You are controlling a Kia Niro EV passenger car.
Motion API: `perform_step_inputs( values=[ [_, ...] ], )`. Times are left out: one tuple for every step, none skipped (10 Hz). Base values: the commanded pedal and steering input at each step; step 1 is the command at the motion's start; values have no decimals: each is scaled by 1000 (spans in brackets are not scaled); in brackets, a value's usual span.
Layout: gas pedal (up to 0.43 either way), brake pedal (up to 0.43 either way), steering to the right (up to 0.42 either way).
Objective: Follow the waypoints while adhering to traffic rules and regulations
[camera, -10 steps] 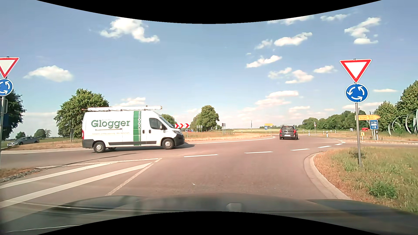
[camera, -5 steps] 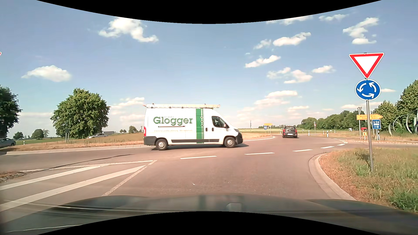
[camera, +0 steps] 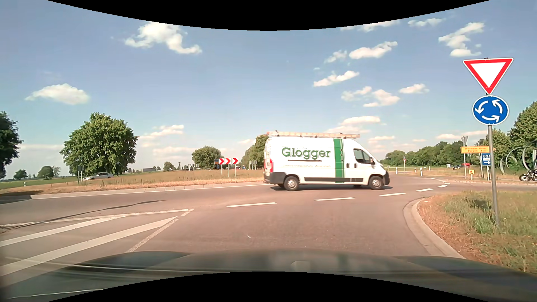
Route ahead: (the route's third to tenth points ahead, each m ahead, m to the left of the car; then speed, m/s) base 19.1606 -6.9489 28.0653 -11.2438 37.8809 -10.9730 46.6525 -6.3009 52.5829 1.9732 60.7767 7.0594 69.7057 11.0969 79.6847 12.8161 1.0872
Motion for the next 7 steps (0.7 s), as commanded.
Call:
perform_step_inputs(
  values=[
    [0, 140, 40],
    [0, 140, 40],
    [0, 134, 40],
    [0, 122, 40],
    [0, 104, 40],
    [0, 24, 41],
    [0, 6, 41]
  ],
)
